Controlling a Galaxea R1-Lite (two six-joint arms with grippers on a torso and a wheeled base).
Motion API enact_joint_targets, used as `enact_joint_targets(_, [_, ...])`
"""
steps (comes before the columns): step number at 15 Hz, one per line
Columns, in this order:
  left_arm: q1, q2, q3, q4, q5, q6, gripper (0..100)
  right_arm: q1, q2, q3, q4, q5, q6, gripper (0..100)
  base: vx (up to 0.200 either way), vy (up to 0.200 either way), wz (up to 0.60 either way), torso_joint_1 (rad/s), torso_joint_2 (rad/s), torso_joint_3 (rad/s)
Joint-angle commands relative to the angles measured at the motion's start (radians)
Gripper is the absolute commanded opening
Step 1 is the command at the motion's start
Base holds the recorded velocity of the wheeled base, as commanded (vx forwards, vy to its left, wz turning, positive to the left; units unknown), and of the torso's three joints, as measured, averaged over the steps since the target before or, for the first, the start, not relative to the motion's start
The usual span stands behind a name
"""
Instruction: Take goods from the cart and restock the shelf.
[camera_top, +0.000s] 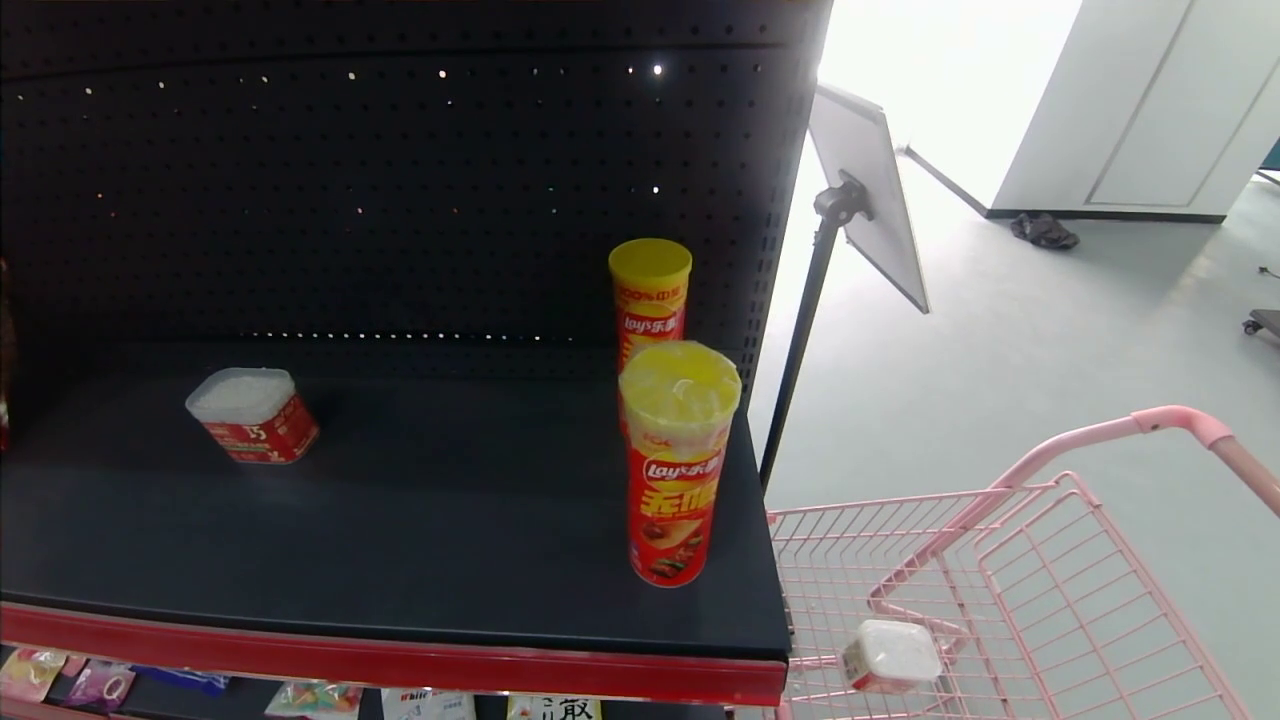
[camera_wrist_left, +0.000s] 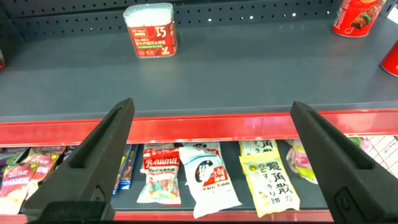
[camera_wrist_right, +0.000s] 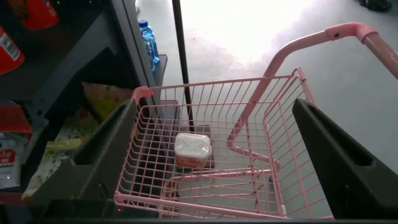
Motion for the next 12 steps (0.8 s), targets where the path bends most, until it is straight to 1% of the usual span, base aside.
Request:
enact_joint_targets(1, [0.0, 0.001, 0.0, 0.0, 0.0, 0.0, 100, 0.0, 0.0, 0.0, 0.0, 0.0, -0.001, 100, 0.0, 0.0, 0.0, 0.0, 0.0, 0.0])
enact_joint_targets(5, [0.0, 0.001, 0.0, 0.0, -0.001, 0.005, 100, 0.0, 0.0, 0.0, 0.0, 0.0, -0.001, 100, 0.0, 0.0, 0.0, 0.0, 0.0, 0.0])
enact_joint_targets(7, [0.0, 0.001, 0.0, 0.0, 0.002, -0.004, 100, 0.0, 0.0, 0.0, 0.0, 0.0, -0.001, 100, 0.0, 0.0, 0.0, 0.0, 0.0, 0.0])
enact_joint_targets(11, [0.0, 0.001, -0.003, 0.006, -0.001, 0.014, 100, 0.0, 0.0, 0.0, 0.0, 0.0, -0.001, 100, 0.0, 0.0, 0.0, 0.0, 0.0, 0.0])
enact_joint_targets(12, [0.0, 0.001, 0.0, 0.0, 0.014, 0.011, 100, 0.0, 0.0, 0.0, 0.0, 0.0, -0.001, 100, 0.0, 0.0, 0.0, 0.0, 0.0, 0.0])
